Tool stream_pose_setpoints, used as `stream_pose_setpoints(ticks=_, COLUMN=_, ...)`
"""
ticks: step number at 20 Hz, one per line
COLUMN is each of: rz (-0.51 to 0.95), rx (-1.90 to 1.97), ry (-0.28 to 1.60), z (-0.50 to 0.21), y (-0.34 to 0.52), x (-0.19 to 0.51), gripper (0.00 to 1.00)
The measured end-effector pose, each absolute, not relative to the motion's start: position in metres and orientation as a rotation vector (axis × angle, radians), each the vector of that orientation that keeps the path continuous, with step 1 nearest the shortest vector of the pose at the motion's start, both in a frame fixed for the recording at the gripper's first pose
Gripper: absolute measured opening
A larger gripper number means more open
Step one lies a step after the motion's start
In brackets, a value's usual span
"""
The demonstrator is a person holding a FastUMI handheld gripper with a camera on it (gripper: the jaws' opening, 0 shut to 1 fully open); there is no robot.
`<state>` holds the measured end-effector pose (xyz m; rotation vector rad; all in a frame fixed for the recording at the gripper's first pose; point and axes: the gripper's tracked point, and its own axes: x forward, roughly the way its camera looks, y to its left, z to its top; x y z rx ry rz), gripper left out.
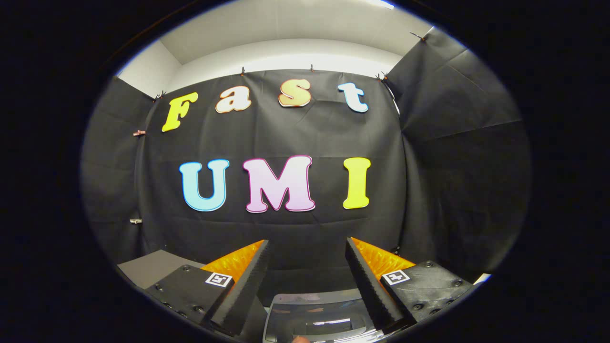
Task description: Put the clothes into the washing machine and then close the washing machine lid.
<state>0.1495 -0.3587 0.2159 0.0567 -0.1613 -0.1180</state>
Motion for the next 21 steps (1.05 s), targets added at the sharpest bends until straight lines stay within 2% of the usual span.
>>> stream_pose_setpoints(ticks=10, rz=-0.132, rx=-0.009, ry=-0.196, z=0.231, y=-0.339, x=0.104, gripper=0.98)
stream_pose_setpoints(ticks=21, rz=-0.119, rx=-0.048, ry=-0.174, z=0.230, y=-0.321, x=0.109, gripper=0.98)
